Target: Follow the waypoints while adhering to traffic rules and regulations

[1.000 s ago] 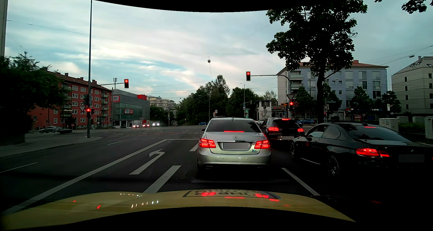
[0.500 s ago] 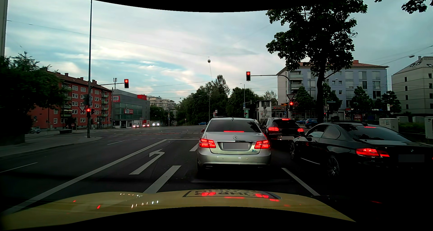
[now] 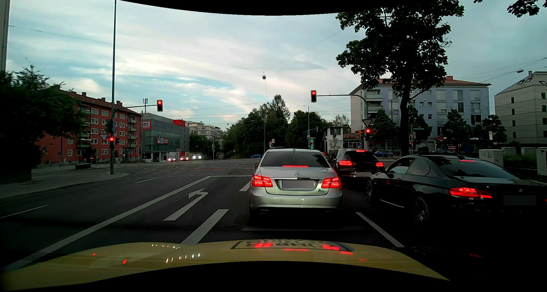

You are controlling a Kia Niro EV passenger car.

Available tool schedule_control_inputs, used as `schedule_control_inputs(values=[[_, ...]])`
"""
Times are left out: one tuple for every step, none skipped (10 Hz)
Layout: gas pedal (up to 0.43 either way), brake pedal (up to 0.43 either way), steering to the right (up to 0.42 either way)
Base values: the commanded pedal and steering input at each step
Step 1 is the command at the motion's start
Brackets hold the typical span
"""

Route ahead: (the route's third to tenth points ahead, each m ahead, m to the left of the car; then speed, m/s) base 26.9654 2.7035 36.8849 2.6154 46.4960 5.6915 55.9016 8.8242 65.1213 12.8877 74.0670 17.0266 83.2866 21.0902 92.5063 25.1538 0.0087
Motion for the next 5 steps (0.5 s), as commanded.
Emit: schedule_control_inputs(values=[[0.0,0.28,-0.004],[0.0,0.28,-0.004],[0.0,0.28,-0.004],[0.0,0.28,-0.004],[0.0,0.28,-0.004]])
